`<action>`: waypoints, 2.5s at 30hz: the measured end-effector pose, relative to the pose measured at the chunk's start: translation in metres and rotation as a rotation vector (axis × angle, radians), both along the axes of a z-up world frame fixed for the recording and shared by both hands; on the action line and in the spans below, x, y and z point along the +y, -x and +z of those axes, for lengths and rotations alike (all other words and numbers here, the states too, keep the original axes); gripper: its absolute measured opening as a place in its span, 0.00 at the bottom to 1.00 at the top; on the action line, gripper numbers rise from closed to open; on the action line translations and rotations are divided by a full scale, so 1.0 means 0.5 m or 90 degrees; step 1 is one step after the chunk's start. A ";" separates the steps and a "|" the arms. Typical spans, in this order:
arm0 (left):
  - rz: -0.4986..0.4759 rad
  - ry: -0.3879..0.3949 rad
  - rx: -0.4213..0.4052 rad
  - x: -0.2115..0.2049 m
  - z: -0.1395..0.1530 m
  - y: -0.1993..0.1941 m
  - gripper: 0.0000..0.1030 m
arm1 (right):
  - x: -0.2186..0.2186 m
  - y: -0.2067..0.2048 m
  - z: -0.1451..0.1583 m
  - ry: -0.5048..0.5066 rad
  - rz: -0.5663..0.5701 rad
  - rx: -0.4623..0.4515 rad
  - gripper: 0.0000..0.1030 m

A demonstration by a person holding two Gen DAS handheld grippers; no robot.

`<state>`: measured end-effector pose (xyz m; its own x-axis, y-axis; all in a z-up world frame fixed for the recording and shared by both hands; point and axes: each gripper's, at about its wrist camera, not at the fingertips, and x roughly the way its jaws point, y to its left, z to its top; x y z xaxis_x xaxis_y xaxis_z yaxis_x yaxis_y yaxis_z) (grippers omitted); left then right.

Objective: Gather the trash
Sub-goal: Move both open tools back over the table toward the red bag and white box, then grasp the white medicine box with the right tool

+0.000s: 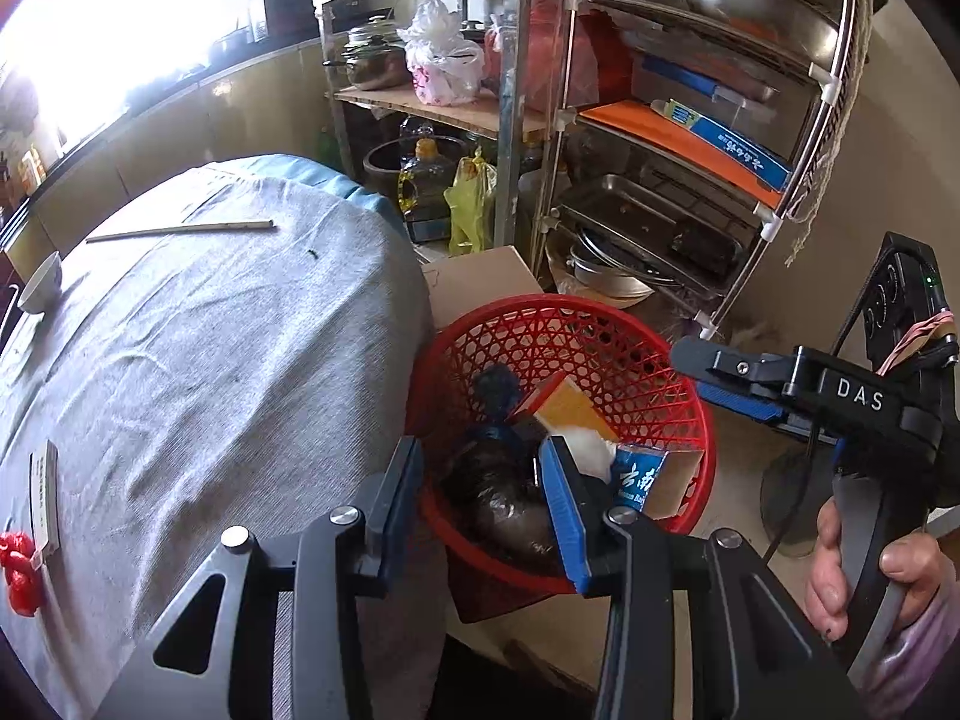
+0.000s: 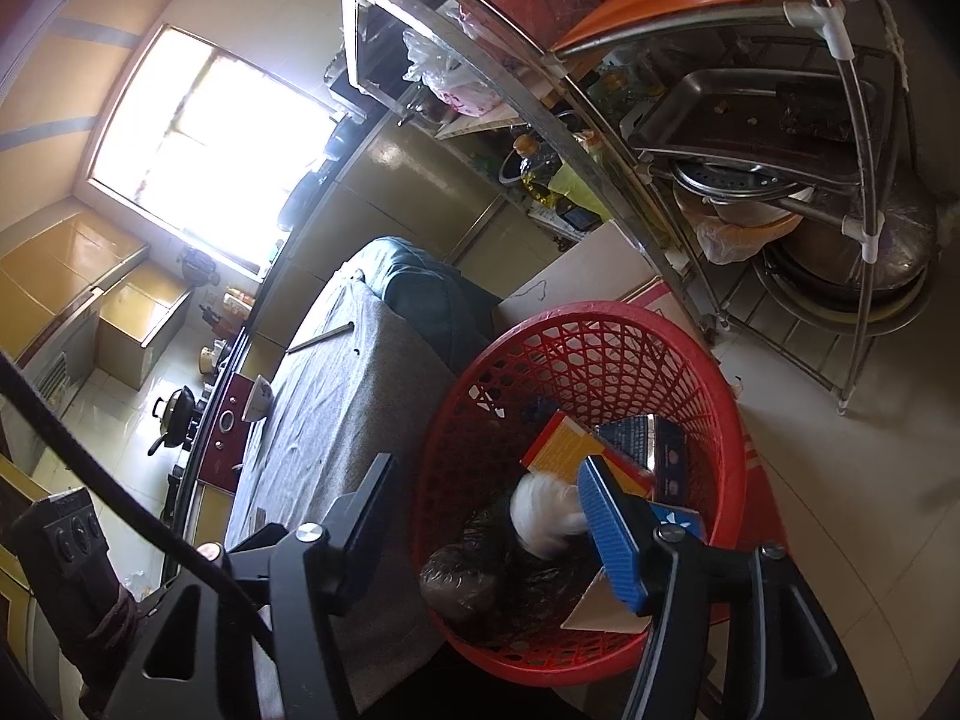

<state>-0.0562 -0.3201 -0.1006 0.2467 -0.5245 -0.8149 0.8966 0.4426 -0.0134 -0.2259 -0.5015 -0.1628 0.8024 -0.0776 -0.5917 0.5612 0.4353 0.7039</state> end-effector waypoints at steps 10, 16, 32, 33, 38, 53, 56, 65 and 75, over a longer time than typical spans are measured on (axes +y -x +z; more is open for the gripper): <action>0.086 0.021 -0.071 0.144 0.038 -0.045 0.55 | 0.045 -0.042 0.050 0.099 0.010 0.018 0.66; 0.192 0.032 -0.100 0.266 0.053 -0.099 0.64 | 0.126 -0.114 0.091 0.175 0.091 0.021 0.71; 0.387 0.013 -0.175 0.505 0.065 -0.162 0.68 | 0.374 -0.273 0.122 0.246 0.339 0.040 0.71; 0.396 0.010 -0.172 0.516 0.062 -0.165 0.68 | 0.379 -0.277 0.122 0.243 0.343 0.041 0.71; 0.433 0.002 -0.168 0.566 0.052 -0.175 0.68 | 0.420 -0.293 0.116 0.235 0.366 0.049 0.71; 0.521 0.001 -0.142 0.681 0.021 -0.222 0.68 | 0.514 -0.309 0.133 0.318 0.404 0.078 0.71; 0.524 0.001 -0.144 0.684 0.018 -0.227 0.68 | 0.524 -0.316 0.129 0.312 0.419 0.096 0.71; 0.527 0.012 -0.147 0.700 0.014 -0.242 0.68 | 0.546 -0.324 0.125 0.286 0.456 0.098 0.71; 0.530 0.017 -0.152 0.721 0.008 -0.273 0.68 | 0.562 -0.396 0.116 0.269 0.463 0.139 0.71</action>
<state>0.0802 0.0403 -0.0965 0.7222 -0.1149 -0.6821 0.2605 0.9587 0.1143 -0.0277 -0.2206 -0.1048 0.6101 0.1618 -0.7757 0.1458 0.9393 0.3106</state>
